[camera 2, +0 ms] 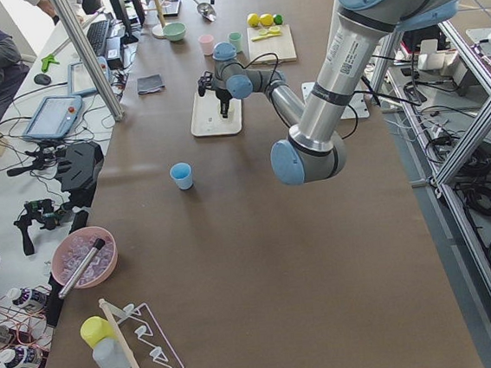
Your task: Place all cups on tray
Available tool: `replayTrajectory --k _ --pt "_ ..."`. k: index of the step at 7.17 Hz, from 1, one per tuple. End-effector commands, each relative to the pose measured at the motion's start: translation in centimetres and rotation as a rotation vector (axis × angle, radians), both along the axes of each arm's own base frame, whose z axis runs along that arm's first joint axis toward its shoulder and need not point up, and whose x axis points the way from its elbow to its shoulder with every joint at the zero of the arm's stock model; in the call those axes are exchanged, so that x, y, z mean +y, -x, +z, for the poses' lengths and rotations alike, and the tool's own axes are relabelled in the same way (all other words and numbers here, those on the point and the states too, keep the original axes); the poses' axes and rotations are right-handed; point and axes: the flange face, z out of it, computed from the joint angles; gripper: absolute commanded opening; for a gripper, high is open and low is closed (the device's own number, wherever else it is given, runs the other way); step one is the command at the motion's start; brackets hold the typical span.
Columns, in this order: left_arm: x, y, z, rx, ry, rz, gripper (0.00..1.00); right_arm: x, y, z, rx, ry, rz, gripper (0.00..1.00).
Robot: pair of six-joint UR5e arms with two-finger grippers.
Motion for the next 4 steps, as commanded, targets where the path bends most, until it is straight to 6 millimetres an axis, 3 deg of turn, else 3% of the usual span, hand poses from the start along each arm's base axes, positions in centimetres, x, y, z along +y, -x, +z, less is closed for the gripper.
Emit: replayTrajectory --k 1,2,3,4 --pt "0.1 -0.4 0.5 -0.005 -0.021 -0.007 0.73 -0.3 0.7 0.1 0.001 0.000 -0.010 1.00" --pt "0.1 0.2 0.3 0.004 -0.031 -0.011 0.98 -0.4 0.8 -0.2 0.000 -0.005 -0.013 1.00" --pt "-2.0 4.4 -0.8 0.020 -0.051 -0.056 0.98 -0.8 0.9 -0.7 -0.001 -0.020 -0.019 1.00" --pt "-3.3 10.9 0.8 0.002 -0.047 -0.005 0.98 -2.5 1.6 -0.7 0.001 -0.020 -0.021 1.00"
